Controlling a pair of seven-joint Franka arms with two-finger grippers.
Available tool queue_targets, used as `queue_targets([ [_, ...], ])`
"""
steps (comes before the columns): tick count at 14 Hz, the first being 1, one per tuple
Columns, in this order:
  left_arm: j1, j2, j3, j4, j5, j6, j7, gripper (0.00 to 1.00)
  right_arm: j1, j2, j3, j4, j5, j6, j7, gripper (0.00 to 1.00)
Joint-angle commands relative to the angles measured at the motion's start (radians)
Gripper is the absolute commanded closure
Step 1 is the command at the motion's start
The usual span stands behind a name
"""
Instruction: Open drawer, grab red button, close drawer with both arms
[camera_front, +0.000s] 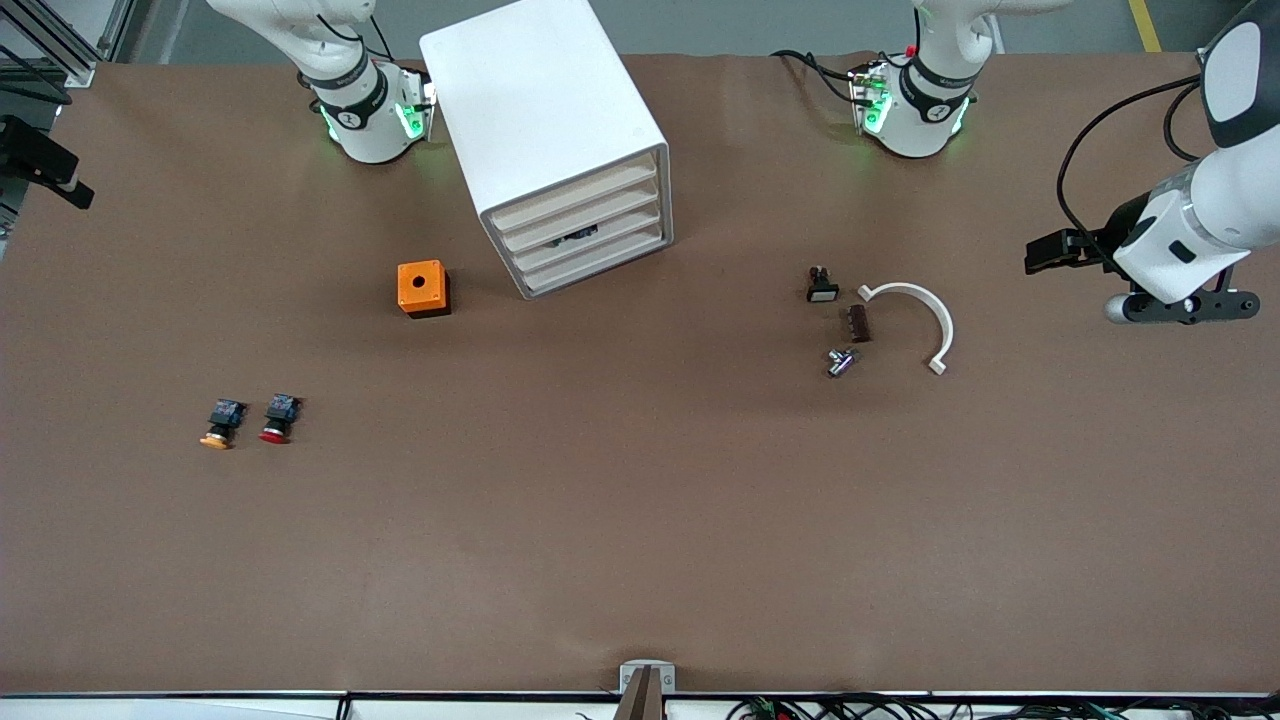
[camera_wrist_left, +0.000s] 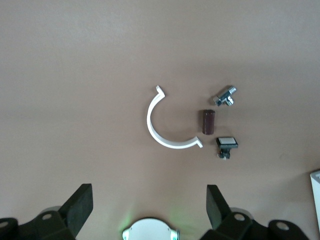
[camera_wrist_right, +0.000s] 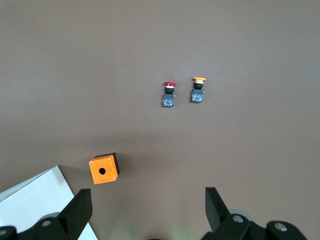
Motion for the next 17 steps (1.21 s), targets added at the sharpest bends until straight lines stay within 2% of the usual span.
queue_targets([
  [1, -0.011, -0.132, 0.016, -0.149, 0.002, 0.097, 0.019, 0.0, -0.007, -0.013, 0.013, -0.009, 0.014, -0.004, 0.055, 0.0],
  [3, -0.01, -0.135, 0.007, -0.132, 0.009, 0.101, 0.018, 0.0, -0.006, -0.013, 0.015, -0.009, 0.011, -0.003, 0.046, 0.0],
  [6, -0.008, -0.132, -0.007, -0.037, 0.012, 0.089, 0.006, 0.0, -0.003, -0.015, 0.015, -0.009, 0.0, -0.003, 0.017, 0.0],
  [10, -0.01, -0.127, -0.009, 0.038, 0.012, -0.001, -0.001, 0.0, -0.003, -0.015, 0.015, -0.009, 0.0, -0.007, 0.018, 0.0],
  [13, -0.011, -0.102, -0.01, 0.135, 0.002, -0.047, 0.001, 0.0, -0.003, -0.015, 0.015, -0.009, 0.0, -0.019, 0.03, 0.0],
  [17, -0.013, -0.068, -0.009, 0.167, 0.005, -0.052, -0.001, 0.0, -0.001, -0.015, 0.018, -0.009, 0.0, -0.021, 0.029, 0.0],
])
